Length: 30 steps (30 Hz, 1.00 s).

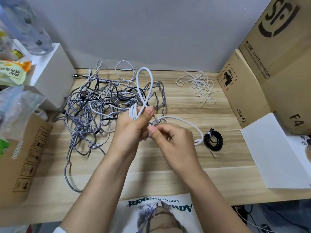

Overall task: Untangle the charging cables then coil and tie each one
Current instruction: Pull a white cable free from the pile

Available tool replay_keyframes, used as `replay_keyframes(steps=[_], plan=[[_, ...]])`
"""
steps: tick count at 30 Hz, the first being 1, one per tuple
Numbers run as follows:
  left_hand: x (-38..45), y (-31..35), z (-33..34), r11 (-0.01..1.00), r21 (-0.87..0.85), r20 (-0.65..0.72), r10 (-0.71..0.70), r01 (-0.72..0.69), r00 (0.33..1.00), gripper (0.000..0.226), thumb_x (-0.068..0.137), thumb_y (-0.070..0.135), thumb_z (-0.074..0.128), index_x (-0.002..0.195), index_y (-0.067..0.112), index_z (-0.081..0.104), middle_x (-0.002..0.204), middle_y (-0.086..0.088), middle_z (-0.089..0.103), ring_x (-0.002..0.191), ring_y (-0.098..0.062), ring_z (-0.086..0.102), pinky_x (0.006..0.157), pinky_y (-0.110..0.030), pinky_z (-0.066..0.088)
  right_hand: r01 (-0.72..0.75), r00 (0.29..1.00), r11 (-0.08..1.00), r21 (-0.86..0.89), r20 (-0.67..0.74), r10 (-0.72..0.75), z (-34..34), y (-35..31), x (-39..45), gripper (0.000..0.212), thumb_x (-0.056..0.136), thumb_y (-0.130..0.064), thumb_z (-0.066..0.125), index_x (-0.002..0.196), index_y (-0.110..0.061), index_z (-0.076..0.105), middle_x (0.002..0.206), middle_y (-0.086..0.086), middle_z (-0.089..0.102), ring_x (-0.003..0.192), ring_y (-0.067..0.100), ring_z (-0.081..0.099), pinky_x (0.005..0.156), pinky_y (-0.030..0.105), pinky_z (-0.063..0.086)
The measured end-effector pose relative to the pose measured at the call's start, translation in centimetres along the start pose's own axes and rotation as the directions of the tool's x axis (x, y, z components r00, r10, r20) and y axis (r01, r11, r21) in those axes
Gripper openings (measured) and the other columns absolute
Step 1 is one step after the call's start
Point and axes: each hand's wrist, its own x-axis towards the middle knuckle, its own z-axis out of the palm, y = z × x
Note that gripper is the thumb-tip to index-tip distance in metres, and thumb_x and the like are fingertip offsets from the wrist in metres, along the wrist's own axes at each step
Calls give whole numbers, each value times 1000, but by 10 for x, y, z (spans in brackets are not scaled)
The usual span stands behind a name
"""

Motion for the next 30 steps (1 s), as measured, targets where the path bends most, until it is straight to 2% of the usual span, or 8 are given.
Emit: replay_keyframes(steps=[2,6,10,13,17,22,27,30], plan=[[-2,0,1,999,-33,39,-15,16,999,20,72,28,59,70,12,47,41,8,31,32,-3,23,36,-14,20,-26,1000,1000,0,-6,26,3,1,1,44,76,-56,54,69,-14,68,53,-11,51,55,6,44,57,24,35],[0,-1,-2,1000,-3,18,0,0,1000,21,82,21,57,69,12,43,37,11,25,31,-2,19,33,-13,20,-86,996,985,149,10,85,2,3,2,10,72,-30,65,66,-23,62,59,-6,53,55,4,42,57,20,35],[7,-8,-10,990,127,-127,75,-59,989,36,89,13,59,54,20,50,40,10,35,37,-5,28,38,-15,21,-26,977,956,294,208,-38,-7,-8,0,12,74,-13,60,62,-10,57,73,4,59,70,4,51,67,20,39],[12,-14,-20,972,219,-180,125,-84,976,42,89,16,61,49,21,52,48,2,37,43,-10,30,43,-21,22,-109,941,873,476,333,-64,-19,-16,0,14,71,-20,63,60,-12,59,73,24,59,66,15,51,67,29,41],[17,-18,-28,956,275,-281,179,-99,943,43,91,12,58,52,20,42,38,10,41,36,0,35,42,-14,30,-80,963,834,546,258,-77,-30,-11,1,27,67,-23,68,46,-24,51,52,15,43,56,15,44,57,20,36],[30,-27,-45,937,345,-374,195,-60,907,44,92,18,59,55,15,36,51,-2,33,38,-4,27,39,-16,25,-2,976,798,603,173,-128,-39,-9,1,31,68,-17,67,44,-24,50,44,4,50,48,20,46,56,32,40],[36,-32,-54,964,261,-457,168,-49,874,36,92,19,58,61,16,41,46,4,34,35,-3,27,37,-17,22,-175,976,833,524,204,77,-45,-9,6,25,62,-14,76,48,-20,56,43,-4,50,38,7,37,41,14,27],[44,-26,-73,972,231,-567,176,-50,805,29,92,19,58,65,15,46,56,-2,37,41,-6,33,44,-20,29,-376,906,847,376,343,249,-57,-7,8,17,67,-18,74,55,-20,62,42,-5,48,37,4,36,40,13,24]])
